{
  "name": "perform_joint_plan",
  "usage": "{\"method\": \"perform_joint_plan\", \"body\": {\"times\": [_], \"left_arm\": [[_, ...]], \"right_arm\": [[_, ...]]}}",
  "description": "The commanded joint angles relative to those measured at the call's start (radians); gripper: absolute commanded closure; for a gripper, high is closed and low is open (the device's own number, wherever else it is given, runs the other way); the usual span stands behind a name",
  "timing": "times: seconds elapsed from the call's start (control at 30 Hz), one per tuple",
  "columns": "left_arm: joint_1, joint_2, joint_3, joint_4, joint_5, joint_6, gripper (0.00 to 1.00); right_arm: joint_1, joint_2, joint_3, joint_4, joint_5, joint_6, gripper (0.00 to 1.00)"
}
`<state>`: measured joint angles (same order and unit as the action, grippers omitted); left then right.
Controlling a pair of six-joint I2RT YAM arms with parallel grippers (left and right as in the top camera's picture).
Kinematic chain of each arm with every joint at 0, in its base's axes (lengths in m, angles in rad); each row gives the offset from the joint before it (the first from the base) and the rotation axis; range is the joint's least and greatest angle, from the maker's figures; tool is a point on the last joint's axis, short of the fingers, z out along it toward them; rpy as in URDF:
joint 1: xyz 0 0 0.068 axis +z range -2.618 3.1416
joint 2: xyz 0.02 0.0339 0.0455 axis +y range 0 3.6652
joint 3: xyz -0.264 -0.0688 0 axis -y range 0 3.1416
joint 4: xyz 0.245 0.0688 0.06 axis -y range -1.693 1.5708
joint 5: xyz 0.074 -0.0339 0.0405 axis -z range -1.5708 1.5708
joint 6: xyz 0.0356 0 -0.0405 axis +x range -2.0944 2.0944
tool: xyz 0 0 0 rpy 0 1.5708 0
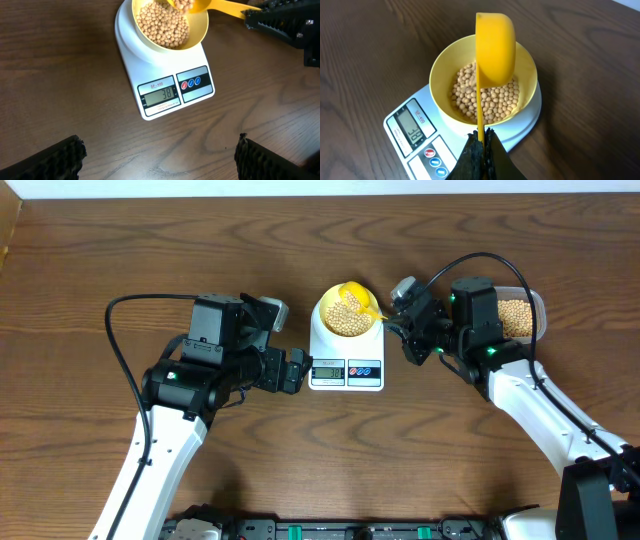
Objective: Scoop item into bowl and weigh 50g on scale
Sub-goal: 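Tilt the scoop with the right gripper to pour soybeans into the bowl, then move the empty scoop back over the soybean tub with the right gripper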
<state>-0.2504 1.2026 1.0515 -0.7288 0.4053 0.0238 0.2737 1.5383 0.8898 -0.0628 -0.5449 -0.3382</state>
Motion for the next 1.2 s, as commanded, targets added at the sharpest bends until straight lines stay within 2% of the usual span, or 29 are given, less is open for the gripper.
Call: {"method": "perform_joint_plan", "body": {"times": [0.0,0.67,0.87,1.07,1.17], "left_arm": [[0.003,0.0,0.001,0.0,-0.006,0.01,0.02],[0.003,0.0,0.001,0.0,-0.006,0.01,0.02],[0.003,0.0,0.001,0.0,-0.006,0.01,0.02],[0.003,0.0,0.001,0.001,-0.006,0.01,0.02],[0.003,0.0,0.001,0.0,-0.006,0.01,0.02]], "right_arm": [[0.005,0.003,0.002,0.004,-0.003,-0.037,0.99],[0.023,0.0,0.008,0.055,-0.007,-0.037,0.99],[0.023,-0.016,0.008,0.059,-0.003,-0.091,0.99],[0.067,-0.026,0.008,0.06,0.095,-0.211,0.99],[0.098,-0.025,0.008,0.056,0.173,-0.214,0.99]]}}
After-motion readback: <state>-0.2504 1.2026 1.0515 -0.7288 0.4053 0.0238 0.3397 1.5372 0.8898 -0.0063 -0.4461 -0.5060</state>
